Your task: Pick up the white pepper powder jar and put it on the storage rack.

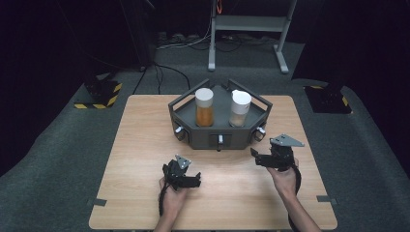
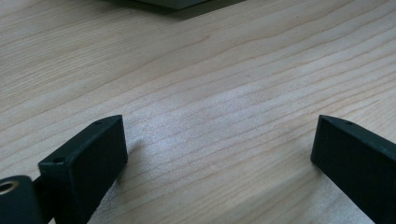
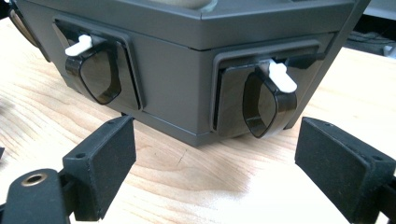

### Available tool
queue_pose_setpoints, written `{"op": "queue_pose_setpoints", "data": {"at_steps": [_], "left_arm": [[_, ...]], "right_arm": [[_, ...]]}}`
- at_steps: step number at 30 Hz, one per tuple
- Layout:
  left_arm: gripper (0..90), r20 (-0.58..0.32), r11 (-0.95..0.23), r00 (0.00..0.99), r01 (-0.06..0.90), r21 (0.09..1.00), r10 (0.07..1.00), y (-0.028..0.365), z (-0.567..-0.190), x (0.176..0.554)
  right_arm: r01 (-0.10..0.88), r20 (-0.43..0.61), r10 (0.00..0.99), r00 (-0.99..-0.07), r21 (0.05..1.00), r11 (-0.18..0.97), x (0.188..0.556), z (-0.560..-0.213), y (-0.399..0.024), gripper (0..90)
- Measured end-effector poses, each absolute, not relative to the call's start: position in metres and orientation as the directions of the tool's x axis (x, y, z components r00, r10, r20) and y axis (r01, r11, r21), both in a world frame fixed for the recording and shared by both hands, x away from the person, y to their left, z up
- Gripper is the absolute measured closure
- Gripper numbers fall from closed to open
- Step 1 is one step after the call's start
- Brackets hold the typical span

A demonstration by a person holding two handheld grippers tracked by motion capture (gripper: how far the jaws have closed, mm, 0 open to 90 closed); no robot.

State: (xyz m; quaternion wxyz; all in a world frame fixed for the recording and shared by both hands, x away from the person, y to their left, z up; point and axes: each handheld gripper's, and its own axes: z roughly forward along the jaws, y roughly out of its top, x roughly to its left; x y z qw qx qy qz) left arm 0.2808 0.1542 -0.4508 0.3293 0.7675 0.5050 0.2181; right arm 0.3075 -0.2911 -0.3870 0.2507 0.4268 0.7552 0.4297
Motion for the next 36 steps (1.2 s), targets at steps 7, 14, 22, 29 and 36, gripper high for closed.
{"op": "queue_pose_setpoints", "data": {"at_steps": [7,14,22,29,36], "left_arm": [[3.6,0.002,-0.273,0.395,0.632,0.725,0.919,0.154,-0.451,0.281],[3.6,0.002,-0.274,0.395,0.632,0.725,0.919,0.154,-0.451,0.281],[3.6,0.003,-0.273,0.394,0.632,0.725,0.919,0.154,-0.451,0.281],[3.7,0.002,-0.273,0.394,0.632,0.725,0.919,0.154,-0.451,0.281],[3.7,0.002,-0.272,0.393,0.632,0.725,0.919,0.154,-0.451,0.281]], "right_arm": [[0.442,-0.002,0.863,-0.505,0.858,0.261,0.306,-0.392,-0.293,12.3],[0.454,0.005,0.864,-0.504,0.852,0.26,0.305,-0.399,-0.293,12.4],[0.479,0.022,0.866,-0.499,0.84,0.254,0.304,-0.409,-0.294,12.5],[0.496,0.021,0.866,-0.5,0.827,0.266,0.303,-0.418,-0.291,12.7],[0.519,0.032,0.867,-0.498,0.811,0.269,0.301,-0.427,-0.29,12.9]]}}
